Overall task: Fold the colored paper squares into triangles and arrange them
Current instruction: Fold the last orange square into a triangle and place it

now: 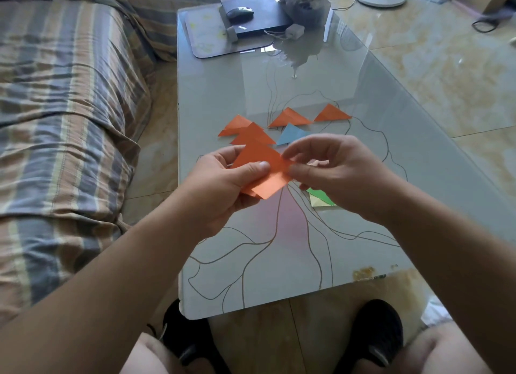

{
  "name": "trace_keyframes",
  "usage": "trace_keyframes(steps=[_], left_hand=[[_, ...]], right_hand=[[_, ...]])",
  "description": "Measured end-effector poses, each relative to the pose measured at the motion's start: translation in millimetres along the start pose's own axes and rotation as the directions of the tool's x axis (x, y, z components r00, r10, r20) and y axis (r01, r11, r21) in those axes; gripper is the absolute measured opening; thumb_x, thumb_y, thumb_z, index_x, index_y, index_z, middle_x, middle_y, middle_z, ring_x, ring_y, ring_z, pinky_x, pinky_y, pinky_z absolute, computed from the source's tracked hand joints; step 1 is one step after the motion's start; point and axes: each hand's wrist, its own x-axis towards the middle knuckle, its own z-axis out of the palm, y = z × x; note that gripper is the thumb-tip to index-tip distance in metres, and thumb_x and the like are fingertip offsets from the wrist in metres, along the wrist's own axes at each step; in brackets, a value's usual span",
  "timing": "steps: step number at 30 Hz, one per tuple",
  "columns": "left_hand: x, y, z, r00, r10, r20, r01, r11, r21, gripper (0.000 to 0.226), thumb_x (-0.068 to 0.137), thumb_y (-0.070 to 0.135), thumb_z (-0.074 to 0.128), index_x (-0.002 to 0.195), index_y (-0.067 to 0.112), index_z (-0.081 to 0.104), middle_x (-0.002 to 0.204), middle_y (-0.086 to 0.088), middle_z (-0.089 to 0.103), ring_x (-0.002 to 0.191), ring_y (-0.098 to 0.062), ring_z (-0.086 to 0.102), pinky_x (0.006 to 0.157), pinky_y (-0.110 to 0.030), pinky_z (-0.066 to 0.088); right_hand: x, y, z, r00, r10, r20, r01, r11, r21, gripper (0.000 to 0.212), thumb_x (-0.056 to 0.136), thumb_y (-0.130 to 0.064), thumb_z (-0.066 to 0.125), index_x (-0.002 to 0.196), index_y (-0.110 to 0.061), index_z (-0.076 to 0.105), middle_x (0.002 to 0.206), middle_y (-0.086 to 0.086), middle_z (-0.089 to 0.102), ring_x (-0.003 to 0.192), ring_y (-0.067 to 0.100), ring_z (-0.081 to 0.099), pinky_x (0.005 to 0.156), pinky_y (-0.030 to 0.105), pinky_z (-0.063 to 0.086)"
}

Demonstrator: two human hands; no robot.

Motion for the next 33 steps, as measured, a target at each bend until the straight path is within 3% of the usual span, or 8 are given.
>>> trace_keyframes(steps=[4,8,10,14,21,25,29,33], left_hand=[[2.1,0.7,-1.7,0.991,-0.104,0.083,0.114,0.984,-0.134,0.015,0.088,0.007,0.072,0.101,0.012,0.069,0.079,-0.003,0.068,0.066,-0.012,0.061,0.057,-0.022,0.057],[1.5,-1.0,0.3,0.982,-0.137,0.129,0.163,0.961,-0.225,0.016,0.081,0.009,0.074,0.096,0.01,0.072,0.088,-0.007,0.068,0.065,-0.011,0.065,0.061,-0.024,0.06],[-0.6,-1.8,3.3,0.981,-0.135,0.138,0.167,0.953,-0.251,0.008,0.088,0.008,0.069,0.095,0.009,0.074,0.089,-0.009,0.072,0.065,-0.012,0.067,0.064,-0.026,0.062],[-5.3,-0.4,10.2,0.98,-0.153,0.128,0.18,0.954,-0.239,0.034,0.109,0.028,0.045,0.123,0.006,0.067,0.1,-0.013,0.077,0.072,-0.018,0.073,0.072,-0.034,0.065],[-2.9,0.7,6.7,0.994,-0.075,0.075,0.08,0.995,-0.061,0.077,0.093,0.073,0.036,0.128,0.01,0.065,0.117,-0.014,0.076,0.105,-0.035,0.074,0.099,-0.051,0.057],[-4.3,-7.1,5.6,0.98,0.19,0.056,-0.196,0.969,0.153,0.05,0.087,0.044,0.077,0.126,0.014,0.067,0.112,-0.01,0.077,0.106,-0.026,0.074,0.095,-0.044,0.06],[-4.4,-12.5,8.4,0.954,0.298,-0.023,-0.29,0.943,0.164,0.025,0.089,0.018,0.077,0.114,0.012,0.074,0.102,-0.006,0.08,0.098,-0.021,0.077,0.085,-0.033,0.061],[-4.5,-11.9,10.4,0.957,0.279,-0.076,-0.264,0.951,0.158,0.025,0.089,0.019,0.077,0.113,0.013,0.073,0.098,-0.005,0.08,0.09,-0.02,0.078,0.076,-0.032,0.062]], right_hand=[[-1.1,-0.4,-3.4,0.997,-0.051,0.063,0.05,0.999,0.009,0.012,0.087,-0.029,0.08,0.098,-0.026,0.08,0.089,0.03,0.065,0.073,0.045,0.06,0.072,0.058,0.052],[-1.0,1.8,0.1,0.995,-0.103,-0.013,0.1,0.987,-0.127,0.018,0.08,-0.021,0.088,0.091,-0.032,0.08,0.082,-0.002,0.074,0.079,0.041,0.065,0.077,0.059,0.058],[0.3,4.0,2.2,0.99,-0.116,-0.085,0.109,0.991,-0.077,0.012,0.085,-0.017,0.085,0.087,-0.027,0.079,0.084,0.015,0.073,0.074,0.048,0.063,0.069,0.062,0.057],[2.1,1.8,0.5,0.979,-0.092,-0.184,0.101,0.994,0.036,0.009,0.087,-0.013,0.083,0.082,-0.019,0.078,0.074,0.001,0.073,0.068,0.031,0.063,0.068,0.045,0.054],[3.1,-1.9,-2.0,0.983,-0.051,-0.174,0.072,0.991,0.115,0.018,0.085,0.003,0.08,0.089,-0.014,0.076,0.075,0.003,0.067,0.07,0.028,0.064,0.074,0.043,0.058],[3.1,-1.8,-1.4,0.991,0.009,-0.133,0.012,0.987,0.157,0.019,0.088,0.006,0.075,0.087,-0.014,0.075,0.072,0.003,0.066,0.067,0.023,0.066,0.069,0.032,0.057],[3.9,-2.3,-0.9,0.985,0.085,-0.149,-0.049,0.972,0.23,0.017,0.091,0.003,0.073,0.086,-0.013,0.076,0.073,0.005,0.069,0.066,0.021,0.066,0.067,0.029,0.057],[3.9,-3.0,0.4,0.979,0.115,-0.166,-0.067,0.96,0.273,0.014,0.091,0.0,0.074,0.086,-0.013,0.077,0.074,0.008,0.072,0.067,0.022,0.066,0.071,0.033,0.057]])
